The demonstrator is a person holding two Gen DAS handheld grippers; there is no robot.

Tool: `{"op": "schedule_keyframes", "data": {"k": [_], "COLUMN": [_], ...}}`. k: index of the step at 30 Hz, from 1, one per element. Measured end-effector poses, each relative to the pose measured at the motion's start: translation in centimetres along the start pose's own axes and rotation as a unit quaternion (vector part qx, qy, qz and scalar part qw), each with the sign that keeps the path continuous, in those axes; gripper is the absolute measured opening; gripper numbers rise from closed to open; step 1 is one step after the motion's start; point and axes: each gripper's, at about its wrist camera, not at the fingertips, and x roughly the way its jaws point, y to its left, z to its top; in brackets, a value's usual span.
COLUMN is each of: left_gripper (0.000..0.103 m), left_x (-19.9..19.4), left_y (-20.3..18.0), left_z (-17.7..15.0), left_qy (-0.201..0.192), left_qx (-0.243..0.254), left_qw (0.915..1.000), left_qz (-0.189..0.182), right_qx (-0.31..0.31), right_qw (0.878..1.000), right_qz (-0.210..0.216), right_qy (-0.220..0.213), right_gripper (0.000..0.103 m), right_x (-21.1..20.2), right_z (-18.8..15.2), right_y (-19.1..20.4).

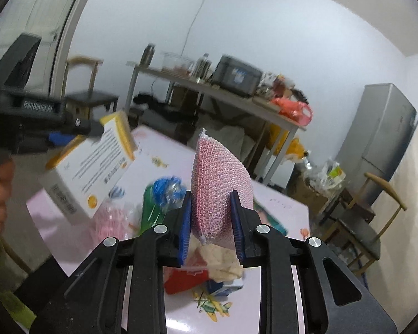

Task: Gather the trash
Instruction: 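Lift the yellow box and pink sponge and carry both toward the blue wastebasket, then open both tools over the blue wastebasket to drop the box and sponge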

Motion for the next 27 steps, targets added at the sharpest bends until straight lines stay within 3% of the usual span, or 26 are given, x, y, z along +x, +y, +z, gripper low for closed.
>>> {"op": "schedule_keyframes", "data": {"k": [4, 8, 15, 20, 22, 24, 27], "left_gripper": [0.032, 0.032, 0.032, 0.032, 0.032, 0.032, 0.032], "left_x": [-0.5, 0.9, 7.0, 13.3, 16.6, 19.8, 24.8], "left_y": [-3.6, -8.2, -18.7, -26.0, -29.1, -31.7, -35.3], "left_z": [-0.1, -0.6, -3.7, -7.6, -9.7, -11.9, -16.1], "left_qy": [-0.004, 0.016, 0.087, 0.170, 0.220, 0.272, 0.341], "left_qx": [0.033, 0.057, 0.107, 0.143, 0.159, 0.165, 0.185], "left_qw": [0.9992, 0.9964, 0.9792, 0.9587, 0.9450, 0.9304, 0.9055], "left_qz": [-0.022, -0.061, -0.149, -0.178, -0.183, -0.182, -0.173], "right_qx": [0.020, 0.050, 0.108, 0.171, 0.211, 0.260, 0.363], "right_qw": [0.999, 0.994, 0.981, 0.963, 0.950, 0.935, 0.900], "right_qz": [-0.024, -0.067, -0.154, -0.209, -0.224, -0.227, -0.209], "right_qy": [-0.040, -0.068, -0.040, 0.014, 0.047, 0.078, 0.120], "right_gripper": [0.024, 0.024, 0.024, 0.024, 0.024, 0.024, 0.024], "right_x": [-2.3, -4.9, -7.4, -8.2, -8.0, -7.8, -7.1], "right_z": [0.5, -0.1, -3.4, -8.1, -10.8, -13.7, -19.3], "right_y": [-1.6, -4.8, -12.1, -17.5, -19.9, -22.2, -26.2]}}
